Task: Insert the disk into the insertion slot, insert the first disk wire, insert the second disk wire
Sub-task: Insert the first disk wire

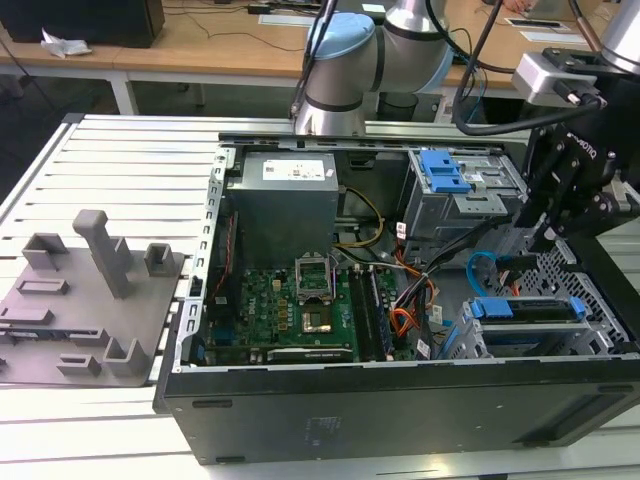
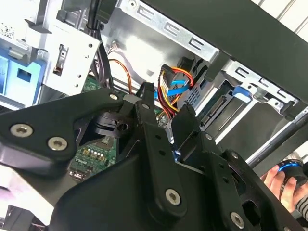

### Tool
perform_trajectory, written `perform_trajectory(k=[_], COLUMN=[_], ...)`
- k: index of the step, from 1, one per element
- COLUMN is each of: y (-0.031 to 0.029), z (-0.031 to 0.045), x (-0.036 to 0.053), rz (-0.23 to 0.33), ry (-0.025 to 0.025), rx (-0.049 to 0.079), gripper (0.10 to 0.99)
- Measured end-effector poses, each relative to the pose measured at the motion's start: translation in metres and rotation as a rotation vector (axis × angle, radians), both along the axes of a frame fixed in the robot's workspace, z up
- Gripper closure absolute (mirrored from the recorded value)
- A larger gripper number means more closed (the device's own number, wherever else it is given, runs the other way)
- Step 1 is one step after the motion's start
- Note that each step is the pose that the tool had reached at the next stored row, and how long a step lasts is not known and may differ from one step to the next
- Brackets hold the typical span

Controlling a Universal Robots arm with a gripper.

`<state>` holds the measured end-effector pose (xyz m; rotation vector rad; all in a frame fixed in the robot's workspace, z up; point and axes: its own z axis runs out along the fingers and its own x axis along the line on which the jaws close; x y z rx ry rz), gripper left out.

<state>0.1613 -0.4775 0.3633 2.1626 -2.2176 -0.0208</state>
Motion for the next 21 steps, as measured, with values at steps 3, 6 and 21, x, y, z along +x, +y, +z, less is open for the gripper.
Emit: perform_trajectory(k=[3, 6, 21], y=[-0.0052, -0.0093, -0.021], z=[-0.0004, -0.0022, -0.0146], x=[-0.0039, -0.0058, -0.0123], rz=[0.0, 0.0, 0.0], ry=[-0.0028, -0.0029, -0.0029], rx=[-0.015, -0.016, -0.018], gripper=[0.667, 0.667, 0.867])
